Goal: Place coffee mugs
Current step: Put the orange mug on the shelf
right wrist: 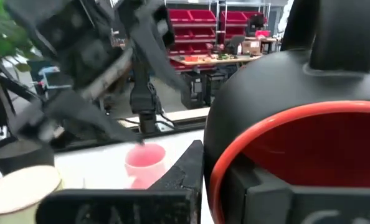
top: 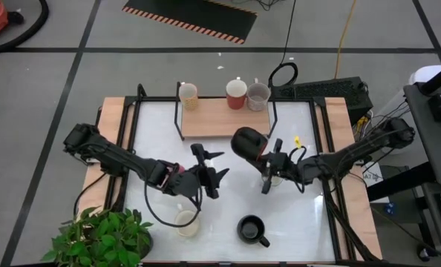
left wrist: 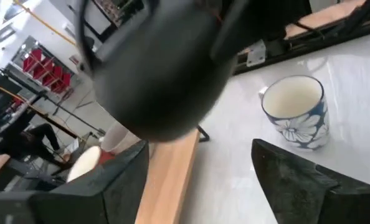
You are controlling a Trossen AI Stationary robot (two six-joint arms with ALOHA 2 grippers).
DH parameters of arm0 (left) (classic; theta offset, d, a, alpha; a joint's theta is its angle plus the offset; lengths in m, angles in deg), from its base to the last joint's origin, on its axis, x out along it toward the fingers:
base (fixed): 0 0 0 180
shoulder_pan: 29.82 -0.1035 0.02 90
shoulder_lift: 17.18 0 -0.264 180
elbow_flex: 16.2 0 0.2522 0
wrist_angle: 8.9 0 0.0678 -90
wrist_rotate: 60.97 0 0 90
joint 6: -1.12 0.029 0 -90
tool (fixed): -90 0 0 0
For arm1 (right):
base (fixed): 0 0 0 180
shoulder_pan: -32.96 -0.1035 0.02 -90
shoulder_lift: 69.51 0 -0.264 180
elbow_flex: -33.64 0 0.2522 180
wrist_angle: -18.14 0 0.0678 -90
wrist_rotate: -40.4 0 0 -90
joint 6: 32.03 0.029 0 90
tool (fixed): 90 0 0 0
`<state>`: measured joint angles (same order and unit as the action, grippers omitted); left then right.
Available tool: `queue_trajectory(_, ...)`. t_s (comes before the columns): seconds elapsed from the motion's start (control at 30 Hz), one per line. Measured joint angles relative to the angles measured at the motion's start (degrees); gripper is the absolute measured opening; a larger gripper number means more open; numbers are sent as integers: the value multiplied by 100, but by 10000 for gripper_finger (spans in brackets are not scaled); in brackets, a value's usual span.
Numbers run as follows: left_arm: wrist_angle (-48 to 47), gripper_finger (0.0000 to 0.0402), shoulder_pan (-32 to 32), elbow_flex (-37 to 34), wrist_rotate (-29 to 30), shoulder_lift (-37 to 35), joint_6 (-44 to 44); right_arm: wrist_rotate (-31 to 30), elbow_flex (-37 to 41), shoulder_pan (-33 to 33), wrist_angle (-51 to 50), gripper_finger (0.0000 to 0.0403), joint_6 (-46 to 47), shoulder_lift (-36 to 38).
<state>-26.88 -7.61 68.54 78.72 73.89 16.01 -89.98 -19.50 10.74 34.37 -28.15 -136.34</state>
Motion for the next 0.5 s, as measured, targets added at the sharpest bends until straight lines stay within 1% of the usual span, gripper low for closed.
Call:
queue_trajectory(0.07,8,290,0,0,14,-96,145,6,0,9,-156,15,4,0)
queue_trajectory(0.2,133,291,-67,0,2,-299,704,29,0,9,-432,15,-9,-2)
queue_trajectory(0.27,250,291,-149,0,-113,-432,980,189,0,29,-545,15,-74,-2)
queue_trajectory(0.3,261,291,-205,0,-248,-498,1027,372,0,52,-591,15,-163,-2)
queue_trajectory(0.37,264,291,-358,2,-764,-557,954,803,0,72,-687,15,-442,-38)
queue_trajectory(0.43,242,291,-506,2,-1511,-575,730,1211,0,90,-826,15,-683,-113)
queue_trajectory(0.5,245,289,-614,2,-2144,-569,548,1376,0,87,-936,15,-749,-219)
